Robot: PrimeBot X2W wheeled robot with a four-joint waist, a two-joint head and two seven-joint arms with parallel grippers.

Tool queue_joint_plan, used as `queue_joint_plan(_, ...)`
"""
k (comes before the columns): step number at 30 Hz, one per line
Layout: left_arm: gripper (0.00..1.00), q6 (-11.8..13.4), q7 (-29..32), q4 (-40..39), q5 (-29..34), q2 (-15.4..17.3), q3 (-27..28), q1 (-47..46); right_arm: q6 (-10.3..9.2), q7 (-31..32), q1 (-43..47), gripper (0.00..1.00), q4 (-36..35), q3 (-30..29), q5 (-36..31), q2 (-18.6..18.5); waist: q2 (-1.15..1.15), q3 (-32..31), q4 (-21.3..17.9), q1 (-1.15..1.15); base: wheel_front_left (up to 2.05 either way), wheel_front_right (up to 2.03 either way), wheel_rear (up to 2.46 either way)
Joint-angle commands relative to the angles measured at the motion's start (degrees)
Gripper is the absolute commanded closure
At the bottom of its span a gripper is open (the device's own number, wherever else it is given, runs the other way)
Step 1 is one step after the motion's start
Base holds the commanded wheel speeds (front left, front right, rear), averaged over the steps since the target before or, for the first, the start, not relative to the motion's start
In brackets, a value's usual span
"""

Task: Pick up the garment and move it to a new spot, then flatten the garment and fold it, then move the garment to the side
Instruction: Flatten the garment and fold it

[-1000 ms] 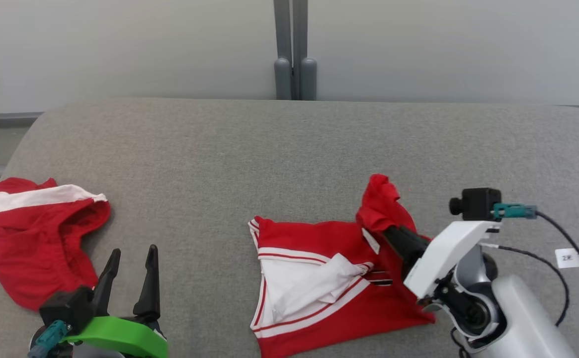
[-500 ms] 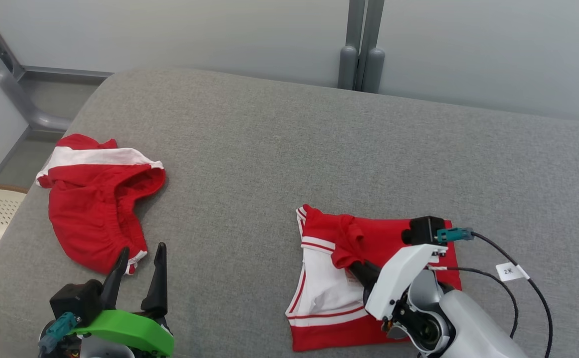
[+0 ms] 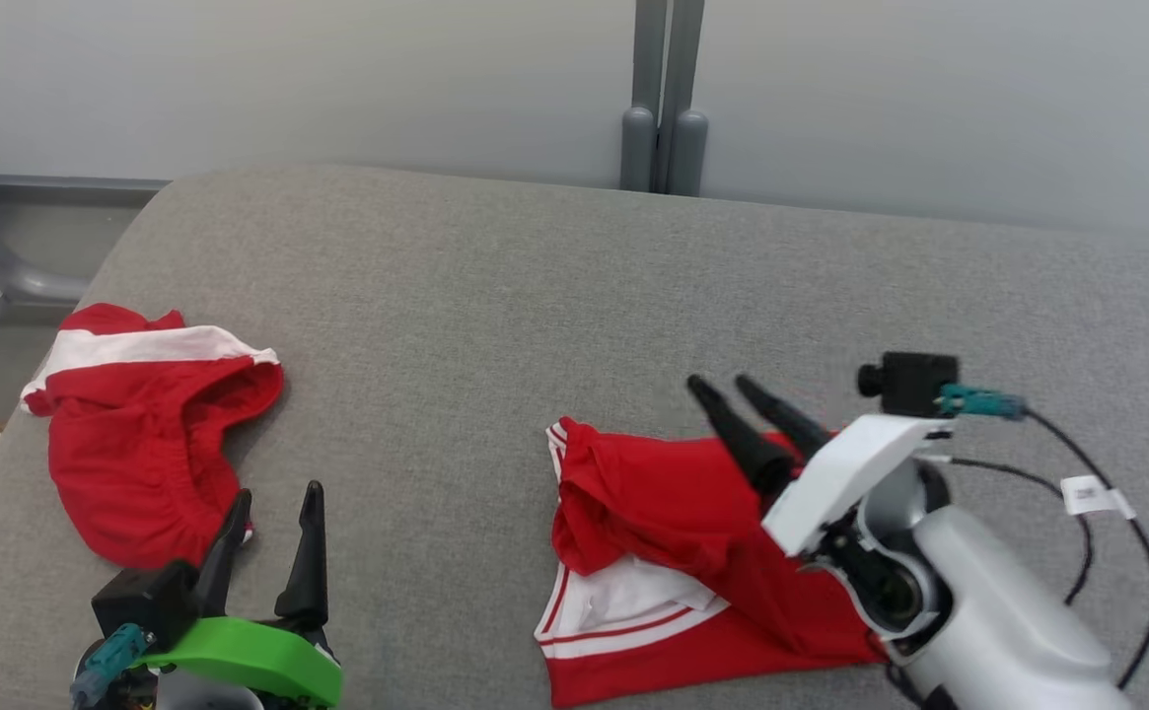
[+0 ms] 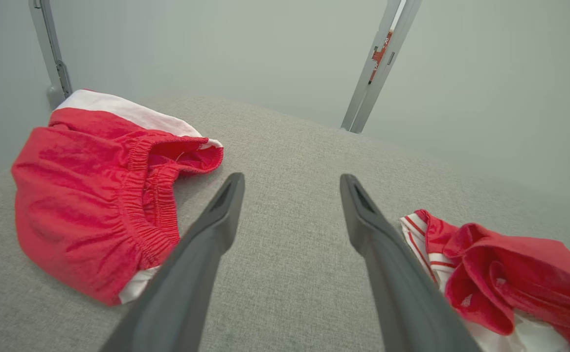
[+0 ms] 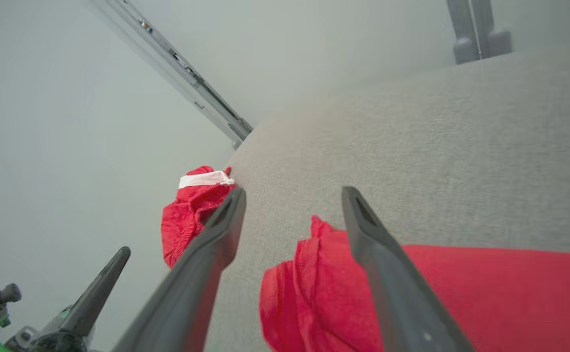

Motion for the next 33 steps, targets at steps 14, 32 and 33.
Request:
queue_joint_plan(14,0.00,-0.5,-0.5,0.1,0.8,-0.9,-0.4,-0.3,0.02,-1.7,1.9,0.00,6.3,-4.0,-18.1,-8.1,0.00,0.5,1.5,0.00,0.00,0.00,0.00)
queue_joint_plan(32,0.00,0.5,-0.6,-4.2,4.6,-2.8,5.5,3.4,0.01,-19.3,8.3,0.00,-0.9,-16.6,-30.0,-8.3,0.00,-2.4,-2.7,0.00,0.00,0.00,0.00)
queue_joint_plan(33,0.00,0.5,-0.6,-4.6,5.1,-3.0,6.2,3.9,0.01,-19.6,8.9,0.00,-2.0,-17.3,-30.7,-8.4,0.00,-2.5,-3.3,0.00,0.00,0.00,0.00)
